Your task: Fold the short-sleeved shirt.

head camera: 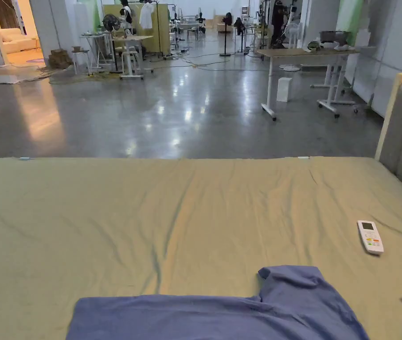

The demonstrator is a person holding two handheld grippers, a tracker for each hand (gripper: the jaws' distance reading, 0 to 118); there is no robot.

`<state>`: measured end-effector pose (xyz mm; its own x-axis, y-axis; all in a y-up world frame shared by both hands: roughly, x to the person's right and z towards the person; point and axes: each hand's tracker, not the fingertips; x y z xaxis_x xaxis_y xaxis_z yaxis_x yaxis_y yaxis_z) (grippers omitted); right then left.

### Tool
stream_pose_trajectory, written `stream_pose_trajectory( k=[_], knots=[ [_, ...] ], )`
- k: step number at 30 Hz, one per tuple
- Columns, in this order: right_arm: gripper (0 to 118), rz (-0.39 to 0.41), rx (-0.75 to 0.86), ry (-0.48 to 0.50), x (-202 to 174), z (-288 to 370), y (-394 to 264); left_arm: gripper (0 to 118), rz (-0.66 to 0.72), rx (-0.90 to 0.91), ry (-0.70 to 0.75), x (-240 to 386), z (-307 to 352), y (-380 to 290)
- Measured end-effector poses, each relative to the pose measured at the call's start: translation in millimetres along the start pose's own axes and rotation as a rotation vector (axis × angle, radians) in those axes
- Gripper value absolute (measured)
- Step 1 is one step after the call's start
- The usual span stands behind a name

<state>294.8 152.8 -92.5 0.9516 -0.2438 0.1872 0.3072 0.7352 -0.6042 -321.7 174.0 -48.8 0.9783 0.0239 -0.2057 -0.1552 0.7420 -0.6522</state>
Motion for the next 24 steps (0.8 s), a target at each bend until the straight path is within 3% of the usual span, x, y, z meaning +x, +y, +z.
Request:
stream_pose_trajectory(
  k=[7,11,14,16,19,23,24],
  knots=[
    [79,0.182,0.307,0.158,-81,97,48,66,-0.156,0.497,-0.073,61,119,49],
    [79,0.28,0.422,0.214,-107,122,47,66,-0.231,0.624,-0.115,99,157,54],
    [58,0.334,0.467,0.236,-123,138,44,55,-0.27,0.653,-0.115,118,170,53],
    [30,0.355,0.485,0.248,-130,144,40,22,-0.297,0.65,-0.114,126,174,52],
    [4,0.376,0.484,0.271,-136,147,34,4,-0.314,0.611,-0.155,131,170,48],
    [0,0.442,0.503,0.263,-141,149,32,0,-0.292,0.585,-0.158,133,167,42],
    [0,0.428,0.479,0.262,-141,148,31,0,-0.287,0.577,-0.16,133,167,42]
  ],
)
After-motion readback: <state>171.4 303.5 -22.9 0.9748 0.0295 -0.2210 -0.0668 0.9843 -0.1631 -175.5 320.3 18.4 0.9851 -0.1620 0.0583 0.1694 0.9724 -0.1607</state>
